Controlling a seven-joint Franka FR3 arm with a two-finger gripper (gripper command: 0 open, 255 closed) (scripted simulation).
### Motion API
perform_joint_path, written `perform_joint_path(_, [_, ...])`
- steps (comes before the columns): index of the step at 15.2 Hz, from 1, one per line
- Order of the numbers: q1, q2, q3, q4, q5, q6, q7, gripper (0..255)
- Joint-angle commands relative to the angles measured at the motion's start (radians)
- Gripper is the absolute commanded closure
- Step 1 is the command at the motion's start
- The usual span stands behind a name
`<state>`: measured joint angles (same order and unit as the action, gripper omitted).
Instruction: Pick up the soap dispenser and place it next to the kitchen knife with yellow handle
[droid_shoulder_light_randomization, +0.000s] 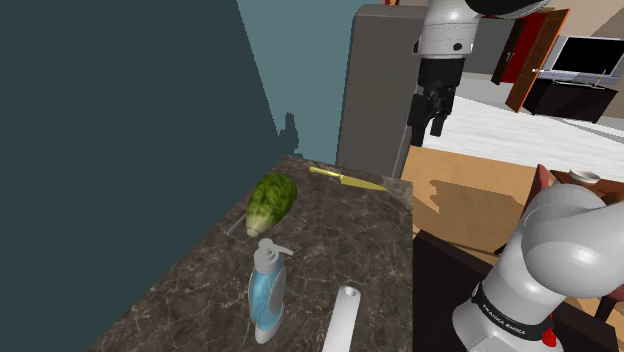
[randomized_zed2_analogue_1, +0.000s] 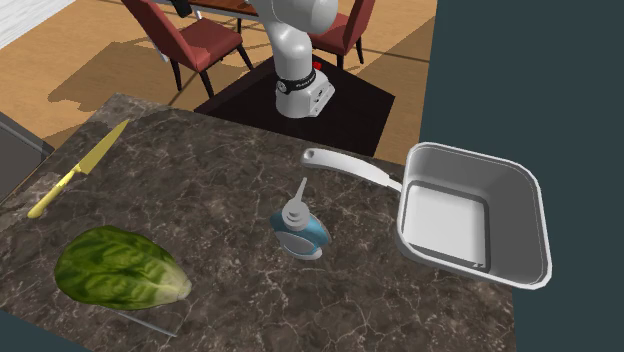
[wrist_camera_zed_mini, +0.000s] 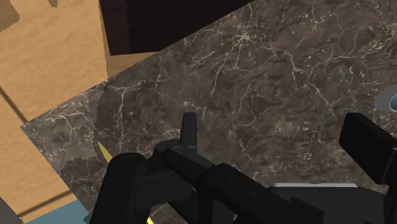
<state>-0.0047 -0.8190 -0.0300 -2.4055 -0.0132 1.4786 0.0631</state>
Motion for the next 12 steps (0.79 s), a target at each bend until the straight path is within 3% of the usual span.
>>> perform_joint_path(1, [0.0,0.0,0.0,0.0,0.0,0.0,0.0,0])
perform_joint_path(12, [0.09,0.187,0.235,0.032,0.15,0.151,0.226,0])
